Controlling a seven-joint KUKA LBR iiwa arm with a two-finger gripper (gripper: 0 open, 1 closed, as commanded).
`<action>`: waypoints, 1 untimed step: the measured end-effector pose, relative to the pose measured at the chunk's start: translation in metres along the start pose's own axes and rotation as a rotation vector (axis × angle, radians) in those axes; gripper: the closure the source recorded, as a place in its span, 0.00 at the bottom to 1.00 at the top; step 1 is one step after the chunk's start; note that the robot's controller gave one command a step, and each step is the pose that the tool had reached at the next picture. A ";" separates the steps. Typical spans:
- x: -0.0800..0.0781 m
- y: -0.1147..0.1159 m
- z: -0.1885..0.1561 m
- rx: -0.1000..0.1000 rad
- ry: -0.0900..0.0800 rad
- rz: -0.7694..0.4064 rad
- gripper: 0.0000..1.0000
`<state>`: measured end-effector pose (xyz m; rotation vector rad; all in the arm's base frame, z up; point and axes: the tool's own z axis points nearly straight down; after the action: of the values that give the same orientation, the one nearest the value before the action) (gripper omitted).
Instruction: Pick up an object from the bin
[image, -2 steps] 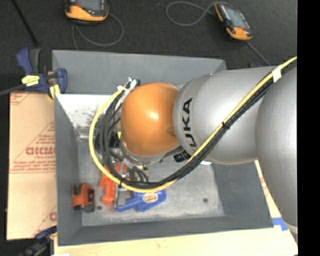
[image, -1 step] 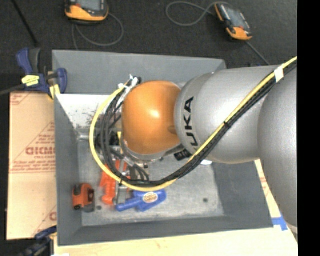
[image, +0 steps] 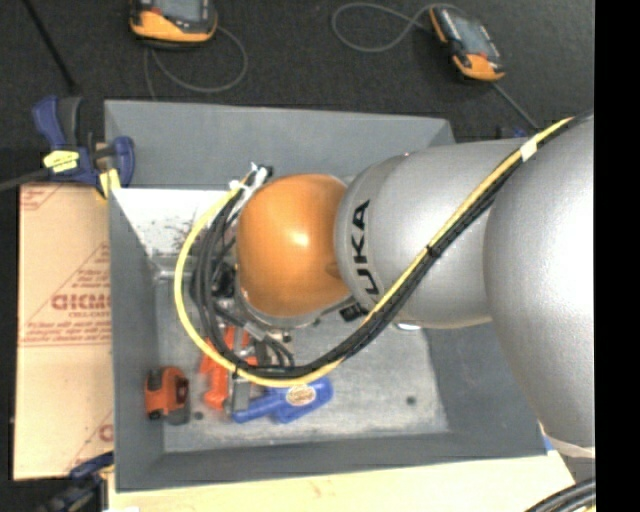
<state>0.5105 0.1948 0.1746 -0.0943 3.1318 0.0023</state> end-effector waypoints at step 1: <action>-0.001 -0.003 0.026 0.001 0.009 -0.214 0.00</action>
Offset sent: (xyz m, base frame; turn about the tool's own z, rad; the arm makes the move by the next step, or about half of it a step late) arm -0.0036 0.0041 -0.0752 -0.4657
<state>0.5118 0.1916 0.1483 -0.4298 3.1120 -0.0013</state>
